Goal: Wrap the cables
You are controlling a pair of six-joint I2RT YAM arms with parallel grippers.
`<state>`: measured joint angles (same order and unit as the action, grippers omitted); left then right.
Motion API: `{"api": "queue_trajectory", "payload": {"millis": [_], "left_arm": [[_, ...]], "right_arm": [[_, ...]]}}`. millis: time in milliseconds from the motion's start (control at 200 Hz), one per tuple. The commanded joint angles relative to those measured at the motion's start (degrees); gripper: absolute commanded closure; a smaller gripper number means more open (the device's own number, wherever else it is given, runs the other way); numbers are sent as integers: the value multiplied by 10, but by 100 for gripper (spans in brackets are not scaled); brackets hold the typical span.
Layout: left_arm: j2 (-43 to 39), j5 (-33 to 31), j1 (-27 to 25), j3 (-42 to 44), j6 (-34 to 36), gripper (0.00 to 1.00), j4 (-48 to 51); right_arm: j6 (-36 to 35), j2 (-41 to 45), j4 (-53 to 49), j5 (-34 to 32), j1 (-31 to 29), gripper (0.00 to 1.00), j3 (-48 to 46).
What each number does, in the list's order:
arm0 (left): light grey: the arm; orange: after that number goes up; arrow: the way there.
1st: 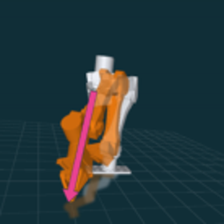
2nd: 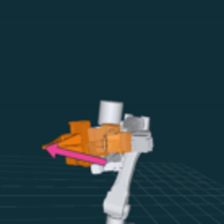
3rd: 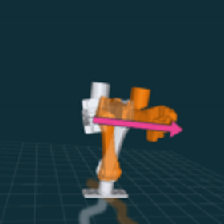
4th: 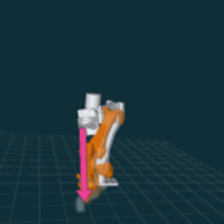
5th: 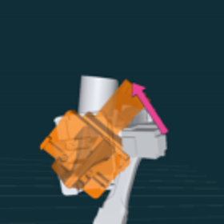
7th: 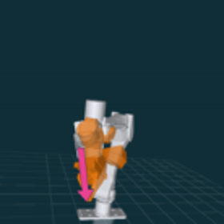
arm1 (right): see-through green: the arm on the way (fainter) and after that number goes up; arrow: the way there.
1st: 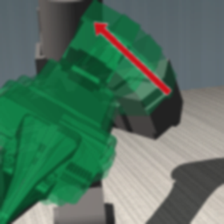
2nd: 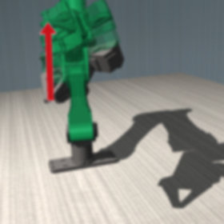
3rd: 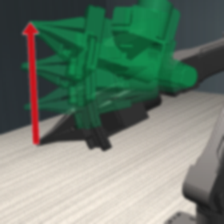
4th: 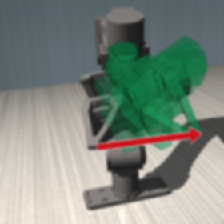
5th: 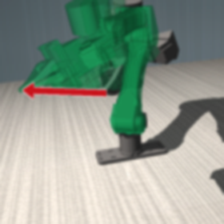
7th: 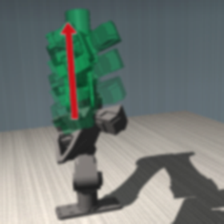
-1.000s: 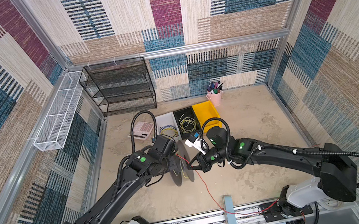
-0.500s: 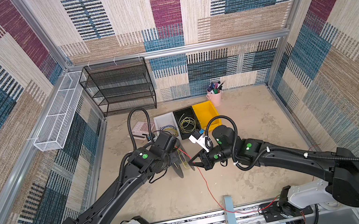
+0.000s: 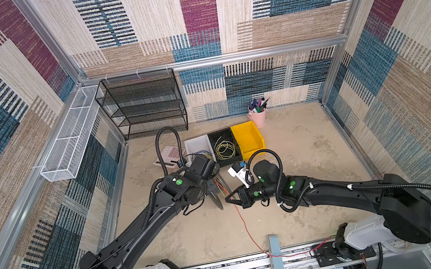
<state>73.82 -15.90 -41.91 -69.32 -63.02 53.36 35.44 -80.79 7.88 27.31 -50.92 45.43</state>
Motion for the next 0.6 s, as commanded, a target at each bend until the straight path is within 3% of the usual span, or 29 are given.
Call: {"api": "queue_trajectory", "payload": {"millis": [0,230,371,596], "left_arm": [[6,1,0,-11,-8,100,-21],[12,11,0,-19,2,92,-15],[5,15,0,-16,5,82,-16],[-3,16,0,-10,14,74,-4]], "right_arm": [[16,-24,60,-14,-1,100,6],[-11,-66,58,0,-13,100,28],[-22,-66,51,-15,-13,100,29],[-37,-74,41,-51,-14,100,34]]}}
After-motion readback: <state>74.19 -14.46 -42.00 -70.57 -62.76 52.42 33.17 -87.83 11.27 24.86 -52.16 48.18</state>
